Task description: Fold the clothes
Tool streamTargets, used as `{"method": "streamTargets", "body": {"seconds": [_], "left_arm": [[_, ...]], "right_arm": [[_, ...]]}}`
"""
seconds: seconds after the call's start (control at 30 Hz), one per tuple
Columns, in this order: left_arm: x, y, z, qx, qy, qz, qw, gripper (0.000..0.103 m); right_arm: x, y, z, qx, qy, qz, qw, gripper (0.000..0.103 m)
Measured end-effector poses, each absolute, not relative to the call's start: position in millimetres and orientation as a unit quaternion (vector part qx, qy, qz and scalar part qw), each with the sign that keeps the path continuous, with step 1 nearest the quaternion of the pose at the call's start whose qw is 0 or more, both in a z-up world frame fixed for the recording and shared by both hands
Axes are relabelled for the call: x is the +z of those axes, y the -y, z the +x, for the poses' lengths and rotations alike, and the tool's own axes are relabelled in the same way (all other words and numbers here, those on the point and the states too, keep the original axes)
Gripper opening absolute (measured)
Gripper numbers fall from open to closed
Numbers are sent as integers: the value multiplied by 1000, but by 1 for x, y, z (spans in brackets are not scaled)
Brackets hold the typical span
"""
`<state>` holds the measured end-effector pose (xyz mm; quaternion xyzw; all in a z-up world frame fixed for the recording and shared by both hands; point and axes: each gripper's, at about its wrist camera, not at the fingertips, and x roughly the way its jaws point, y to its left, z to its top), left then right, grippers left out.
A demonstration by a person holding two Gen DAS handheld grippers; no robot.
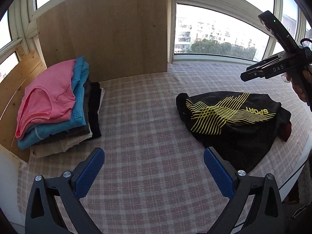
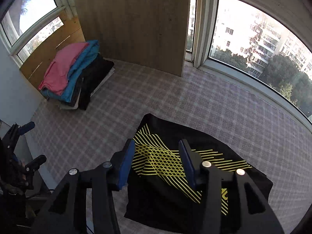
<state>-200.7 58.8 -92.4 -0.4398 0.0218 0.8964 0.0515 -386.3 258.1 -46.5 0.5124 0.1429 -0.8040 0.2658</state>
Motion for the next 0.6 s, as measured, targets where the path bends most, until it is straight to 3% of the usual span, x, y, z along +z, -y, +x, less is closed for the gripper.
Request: {"method": "streamTargets", "body": {"seconds": [0.3,0.6], "left_arm": [[-160,-177,-195,845,-14,-519,128,102],[-195,-262,-196,840,-110,-521,98,102]], "right_arm": [[-175,-318,-372,-709,-241,612,253,56],[-196,-342,-378,-692,-275,604,282,56]]}}
